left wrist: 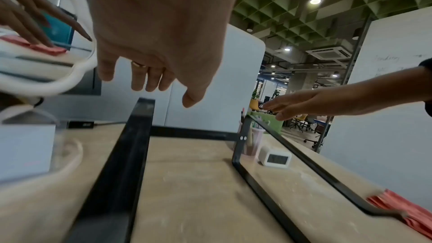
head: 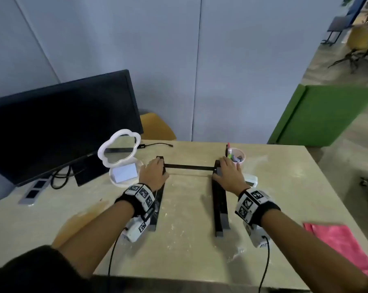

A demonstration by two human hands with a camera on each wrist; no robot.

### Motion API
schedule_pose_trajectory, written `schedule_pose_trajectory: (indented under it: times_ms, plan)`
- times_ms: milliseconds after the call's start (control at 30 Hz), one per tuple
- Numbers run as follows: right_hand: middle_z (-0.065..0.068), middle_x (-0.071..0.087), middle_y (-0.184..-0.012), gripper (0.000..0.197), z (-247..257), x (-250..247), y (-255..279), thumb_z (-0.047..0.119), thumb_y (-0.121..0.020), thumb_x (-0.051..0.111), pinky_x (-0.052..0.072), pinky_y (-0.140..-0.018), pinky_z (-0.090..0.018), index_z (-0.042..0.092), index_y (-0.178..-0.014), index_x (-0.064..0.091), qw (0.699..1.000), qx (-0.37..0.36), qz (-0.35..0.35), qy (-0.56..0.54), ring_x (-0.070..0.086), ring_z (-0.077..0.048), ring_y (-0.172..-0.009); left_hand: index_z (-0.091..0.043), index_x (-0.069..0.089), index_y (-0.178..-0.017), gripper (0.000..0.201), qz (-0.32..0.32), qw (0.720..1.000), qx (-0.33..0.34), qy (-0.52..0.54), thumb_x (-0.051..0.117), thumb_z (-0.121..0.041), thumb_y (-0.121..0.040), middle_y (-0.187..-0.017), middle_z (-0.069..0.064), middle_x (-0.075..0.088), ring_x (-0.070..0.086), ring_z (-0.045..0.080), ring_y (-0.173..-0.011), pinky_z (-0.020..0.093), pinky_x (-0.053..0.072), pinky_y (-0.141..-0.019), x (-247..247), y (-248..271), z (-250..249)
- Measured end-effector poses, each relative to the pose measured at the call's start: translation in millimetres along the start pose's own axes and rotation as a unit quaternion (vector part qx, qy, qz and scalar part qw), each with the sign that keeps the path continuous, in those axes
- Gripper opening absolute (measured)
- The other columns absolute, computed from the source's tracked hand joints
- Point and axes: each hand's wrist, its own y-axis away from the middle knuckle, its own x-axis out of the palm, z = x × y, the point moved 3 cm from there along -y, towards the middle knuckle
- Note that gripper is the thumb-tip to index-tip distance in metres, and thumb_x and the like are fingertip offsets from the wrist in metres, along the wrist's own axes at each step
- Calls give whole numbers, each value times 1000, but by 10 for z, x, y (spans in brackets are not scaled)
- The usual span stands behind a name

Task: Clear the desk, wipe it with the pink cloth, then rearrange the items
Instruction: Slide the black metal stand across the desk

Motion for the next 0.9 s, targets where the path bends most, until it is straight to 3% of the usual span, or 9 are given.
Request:
schedule_pose_trajectory:
  times_ms: [67, 133, 233, 333, 433, 600, 700, 800, 900]
  plan:
    - [-10, 17, -154, 65, -37, 163, 130, 34, -90, 50, 10, -115, -45, 5, -142, 24, 1000, 20, 16, -15, 15, -30, -142, -9, 28, -143, 59, 11, 999, -33, 14, 45, -31, -91, -151, 4, 30, 37, 22, -134, 42, 36, -101, 164, 110, 38]
    - [-10, 12, -155, 73, -96, 387, 283, 34, -90, 51, 8, -117, -46, 5, -146, 15, 999, 32, 29, -12, 10, -30, -144, -11, 28, -142, 61, -5, 999, -42, 25, 47, -29, -87, -149, 3, 32, 43, 22, -127, 41, 39, -95, 388, 251, 90]
    - [-12, 10, -156, 78, -180, 589, 391, 33, -91, 50, 13, -118, -45, 4, -148, 5, 996, 58, 42, -45, 12, -29, -144, -16, 24, -145, 66, -10, 998, -50, 29, 49, -28, -85, -153, 3, 25, 40, 23, -131, 42, 42, -93, 605, 324, 141]
    - [-15, 15, -154, 77, -220, 698, 469, 30, -92, 51, 22, -115, -44, 2, -147, 5, 990, 80, 28, -113, 19, -32, -141, -15, 12, -150, 73, -7, 998, -57, 30, 48, -25, -87, -156, 6, 18, 31, 24, -139, 41, 43, -97, 724, 383, 163]
    - [-18, 29, -145, 77, -229, 761, 509, 28, -91, 52, 37, -105, -45, 5, -147, 5, 977, 105, 20, -182, 37, -35, -131, -4, 15, -148, 70, -25, 993, -86, 74, 50, -20, -90, -153, 14, 24, 36, 30, -135, 42, 46, -99, 747, 424, 158]
    - [-16, 37, -143, 68, -177, 838, 584, 23, -94, 47, 46, -89, -41, 11, -147, 7, 966, 108, 7, -233, 49, -35, -119, 3, 28, -141, 57, -57, 979, -126, 147, 52, -9, -91, -127, 19, 46, 54, 35, -107, 44, 51, -87, 756, 486, 153]
    - [-16, 59, -117, 58, -149, 877, 624, 25, -95, 42, 45, -67, -35, 13, -144, 13, 966, 138, -11, -219, 61, -36, -94, 2, 30, -139, 48, -71, 971, -131, 186, 45, -8, -94, -119, 19, 49, 58, 35, -98, 45, 53, -83, 839, 474, 218]
    - [-16, 64, -100, 50, -110, 908, 650, 27, -97, 39, 45, -61, -34, 12, -141, 21, 967, 158, -34, -196, 63, -35, -81, -3, 32, -136, 41, -75, 963, -130, 223, 40, -13, -97, -116, 16, 51, 62, 33, -85, 46, 55, -76, 901, 491, 259]
    - [-17, 64, -98, 46, -110, 936, 654, 25, -96, 40, 41, -59, -33, 10, -137, 26, 967, 161, -41, -194, 62, -37, -81, -2, 30, -139, 44, -86, 960, -123, 238, 39, -15, -98, -117, 15, 50, 61, 34, -90, 46, 54, -79, 895, 533, 234]
